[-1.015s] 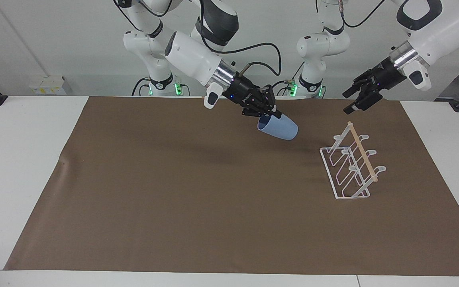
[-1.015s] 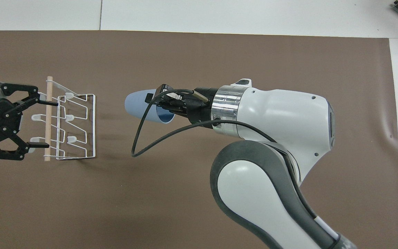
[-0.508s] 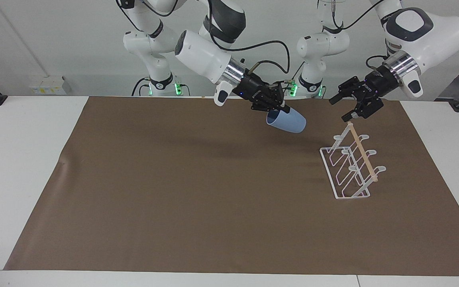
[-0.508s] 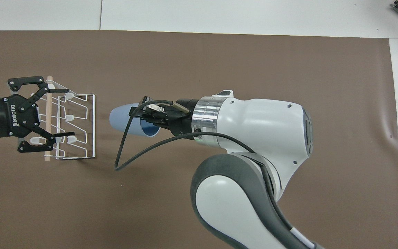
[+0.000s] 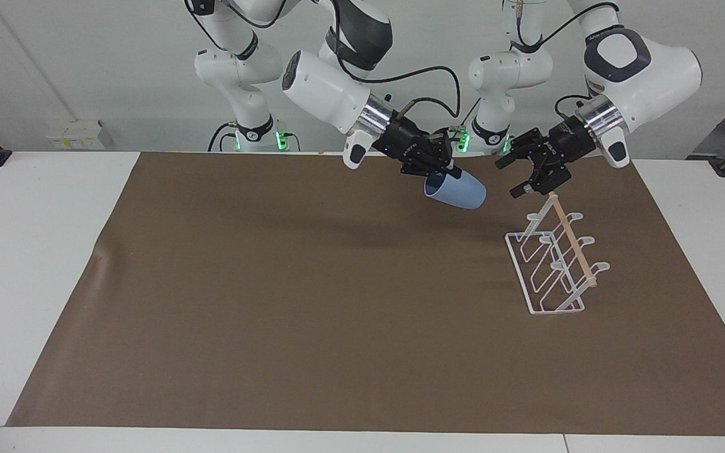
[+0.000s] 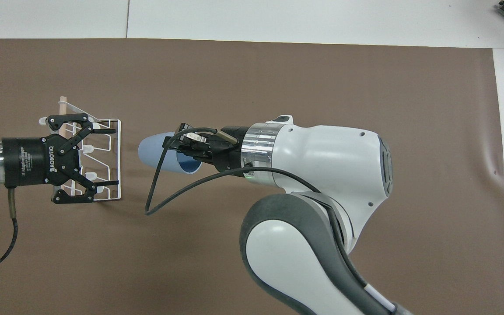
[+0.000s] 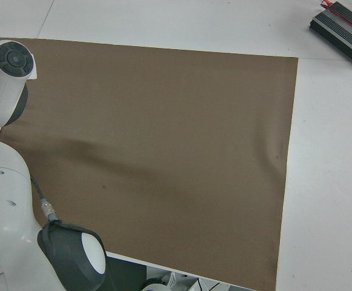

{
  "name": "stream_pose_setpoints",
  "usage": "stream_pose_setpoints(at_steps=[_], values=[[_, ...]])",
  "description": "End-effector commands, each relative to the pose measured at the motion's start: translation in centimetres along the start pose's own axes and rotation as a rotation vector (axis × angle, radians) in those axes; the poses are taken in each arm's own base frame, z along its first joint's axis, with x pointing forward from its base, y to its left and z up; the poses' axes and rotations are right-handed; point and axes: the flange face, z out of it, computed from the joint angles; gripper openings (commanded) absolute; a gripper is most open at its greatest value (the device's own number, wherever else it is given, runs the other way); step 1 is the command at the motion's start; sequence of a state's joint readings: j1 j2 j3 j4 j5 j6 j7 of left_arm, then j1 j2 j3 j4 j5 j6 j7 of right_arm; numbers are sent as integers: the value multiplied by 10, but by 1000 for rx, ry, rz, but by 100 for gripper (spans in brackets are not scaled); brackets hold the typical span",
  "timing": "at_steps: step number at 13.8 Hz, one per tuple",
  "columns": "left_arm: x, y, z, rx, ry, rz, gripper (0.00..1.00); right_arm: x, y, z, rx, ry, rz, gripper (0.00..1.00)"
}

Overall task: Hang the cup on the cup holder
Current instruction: 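Reach the open left gripper toward the cup held by the right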

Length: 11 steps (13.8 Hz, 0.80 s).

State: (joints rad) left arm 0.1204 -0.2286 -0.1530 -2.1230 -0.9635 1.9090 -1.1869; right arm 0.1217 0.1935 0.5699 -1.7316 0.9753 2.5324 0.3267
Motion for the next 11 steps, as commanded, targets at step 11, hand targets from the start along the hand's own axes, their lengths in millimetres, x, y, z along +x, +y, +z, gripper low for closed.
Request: stream_pose_setpoints(at_steps=[11], values=[[-23, -8, 52, -127, 10, -26, 100, 1, -1, -1, 11, 5, 16, 0]])
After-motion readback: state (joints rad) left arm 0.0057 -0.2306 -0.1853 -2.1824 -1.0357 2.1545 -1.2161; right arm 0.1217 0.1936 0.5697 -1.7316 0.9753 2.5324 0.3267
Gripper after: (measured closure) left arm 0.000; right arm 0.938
